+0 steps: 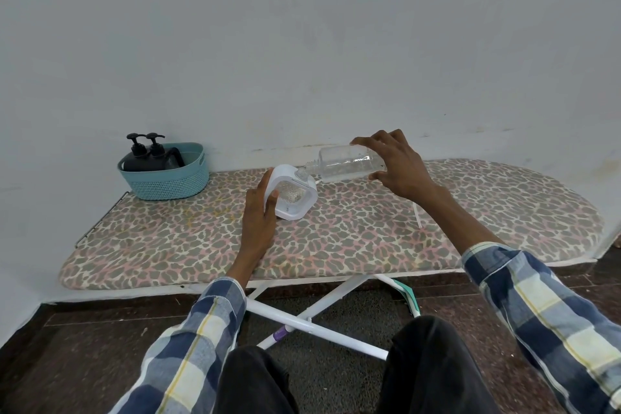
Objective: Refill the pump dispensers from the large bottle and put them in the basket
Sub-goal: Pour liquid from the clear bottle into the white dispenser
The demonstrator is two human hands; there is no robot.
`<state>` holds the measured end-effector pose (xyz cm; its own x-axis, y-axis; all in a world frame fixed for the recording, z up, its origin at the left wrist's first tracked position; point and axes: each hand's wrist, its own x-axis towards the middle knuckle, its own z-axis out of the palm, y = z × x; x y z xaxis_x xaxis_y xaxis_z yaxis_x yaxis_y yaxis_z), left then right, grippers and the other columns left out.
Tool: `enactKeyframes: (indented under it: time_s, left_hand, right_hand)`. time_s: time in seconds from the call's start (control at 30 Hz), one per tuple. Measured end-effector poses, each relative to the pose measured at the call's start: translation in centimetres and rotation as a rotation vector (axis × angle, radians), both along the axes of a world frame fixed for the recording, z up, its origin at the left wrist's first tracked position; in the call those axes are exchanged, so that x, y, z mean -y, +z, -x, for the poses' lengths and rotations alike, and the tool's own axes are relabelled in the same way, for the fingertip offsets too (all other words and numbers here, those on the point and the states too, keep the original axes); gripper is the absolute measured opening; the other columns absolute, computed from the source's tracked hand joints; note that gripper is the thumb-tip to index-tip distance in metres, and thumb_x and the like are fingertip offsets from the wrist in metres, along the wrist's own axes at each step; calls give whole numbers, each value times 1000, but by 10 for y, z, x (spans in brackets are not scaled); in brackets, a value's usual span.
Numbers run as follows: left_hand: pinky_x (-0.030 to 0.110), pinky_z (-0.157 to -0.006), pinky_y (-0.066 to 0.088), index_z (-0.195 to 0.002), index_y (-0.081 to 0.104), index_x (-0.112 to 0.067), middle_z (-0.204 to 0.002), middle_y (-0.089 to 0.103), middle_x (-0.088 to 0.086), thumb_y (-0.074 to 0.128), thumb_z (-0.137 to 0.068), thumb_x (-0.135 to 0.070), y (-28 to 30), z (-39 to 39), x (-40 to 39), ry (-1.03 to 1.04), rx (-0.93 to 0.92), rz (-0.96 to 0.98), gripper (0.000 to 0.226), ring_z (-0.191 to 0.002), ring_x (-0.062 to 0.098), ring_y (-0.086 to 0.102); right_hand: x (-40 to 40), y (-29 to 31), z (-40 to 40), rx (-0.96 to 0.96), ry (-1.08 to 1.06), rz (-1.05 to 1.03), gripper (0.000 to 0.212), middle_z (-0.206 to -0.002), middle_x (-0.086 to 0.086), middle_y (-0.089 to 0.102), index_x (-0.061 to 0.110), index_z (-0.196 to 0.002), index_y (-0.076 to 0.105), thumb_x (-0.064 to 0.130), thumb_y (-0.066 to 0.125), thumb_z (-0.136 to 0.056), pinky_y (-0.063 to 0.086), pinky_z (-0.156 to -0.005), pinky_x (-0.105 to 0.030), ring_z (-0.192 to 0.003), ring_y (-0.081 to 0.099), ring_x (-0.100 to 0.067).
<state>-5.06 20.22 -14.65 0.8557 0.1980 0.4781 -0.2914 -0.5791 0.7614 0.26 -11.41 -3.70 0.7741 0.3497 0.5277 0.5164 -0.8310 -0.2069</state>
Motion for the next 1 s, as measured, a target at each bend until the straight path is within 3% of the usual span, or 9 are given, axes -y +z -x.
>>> enactKeyframes:
  time_s: [0.13,0.3,0.47,0.7,1.0]
  left_hand:
    - [31,-104,39,-166,33,-40,-148,49,6,39,-116,-38,2,2,1,12,-1,-5,50,-124,11,49]
    - [30,-105,37,-166,32,-42,-155,47,4,39,-117,-38,0,1,0,4,0,-17,50,-125,5,45]
    - [32,-105,40,-166,33,-42,-148,48,7,38,-117,-39,2,2,1,7,-4,-11,50,-126,14,50]
    - [29,-107,36,-166,32,-42,-158,46,4,38,-117,-40,2,2,1,7,-6,-21,50,-128,4,44]
    - [30,-106,37,-166,32,-41,-155,47,5,38,-117,-39,3,4,2,9,-12,-11,50,-127,6,45]
  right_hand:
    - [0,1,1,12,3,1,88,-137,7,54,44,-150,48,17,92,-79,52,-82,-39,-129,41,-23]
    - [0,2,2,16,3,-2,87,-137,7,55,44,-150,49,17,92,-79,50,-82,-38,-129,41,-23]
    - [0,5,3,32,0,6,87,-137,6,55,42,-149,50,16,92,-78,52,-82,-40,-129,41,-24]
    - [-1,7,3,49,0,20,86,-136,5,56,40,-149,52,15,93,-77,53,-81,-41,-128,42,-24]
    - [-2,9,4,80,2,38,87,-136,4,56,39,-148,53,11,93,-76,53,-79,-40,-127,43,-26]
